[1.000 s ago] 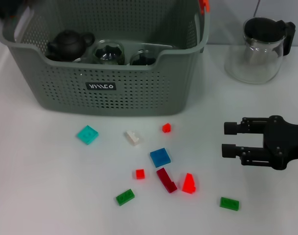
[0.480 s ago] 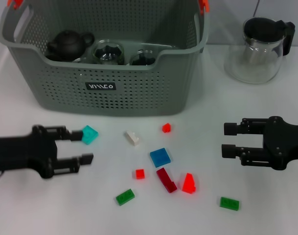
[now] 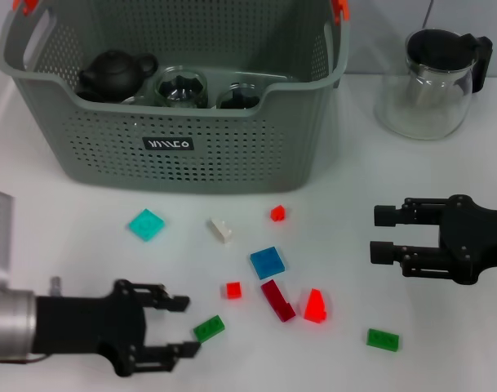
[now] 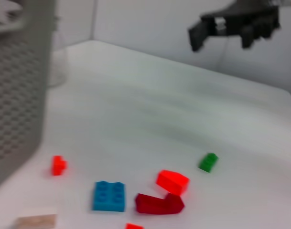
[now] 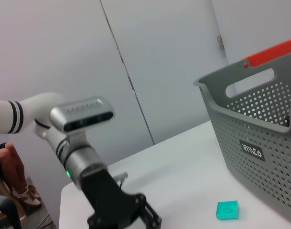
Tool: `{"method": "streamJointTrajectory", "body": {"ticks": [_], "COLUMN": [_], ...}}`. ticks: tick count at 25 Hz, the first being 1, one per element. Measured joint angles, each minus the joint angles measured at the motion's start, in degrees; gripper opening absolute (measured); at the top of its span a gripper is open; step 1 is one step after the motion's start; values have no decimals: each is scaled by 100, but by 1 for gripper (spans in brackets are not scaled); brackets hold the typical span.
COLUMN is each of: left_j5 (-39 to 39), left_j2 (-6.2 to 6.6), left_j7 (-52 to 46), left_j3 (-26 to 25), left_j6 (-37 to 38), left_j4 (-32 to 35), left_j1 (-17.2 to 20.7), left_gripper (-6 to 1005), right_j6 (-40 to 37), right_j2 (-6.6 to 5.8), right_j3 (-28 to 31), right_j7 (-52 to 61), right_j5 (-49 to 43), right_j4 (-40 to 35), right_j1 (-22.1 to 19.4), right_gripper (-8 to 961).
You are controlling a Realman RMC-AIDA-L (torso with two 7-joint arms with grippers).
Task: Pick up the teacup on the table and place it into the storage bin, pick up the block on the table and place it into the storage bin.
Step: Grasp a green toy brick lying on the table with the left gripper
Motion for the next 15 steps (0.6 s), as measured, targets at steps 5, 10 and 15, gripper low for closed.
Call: {"method": "streamJointTrajectory", "body": {"ticks": [5, 10, 15], "left_j5": [-62, -225, -272], "left_j2": [-9, -20, -30], "left_j7": [782, 982, 1175], "left_j3": [190, 194, 185], "left_j6": [-419, -830, -1054], "left_j4": [-585, -819, -948], "left_j1": [-96, -139, -161], "left_gripper": [609, 600, 590], "right_j6": [4, 4, -7], "right_j2": [0, 0, 0], "right_j3": [0, 0, 0], "right_j7": [-4, -1, -10], "right_j5": [-6, 3, 3], "right_j4": [0, 0, 0], "right_j1": [20, 16, 9], "right_gripper": [655, 655, 656]}}
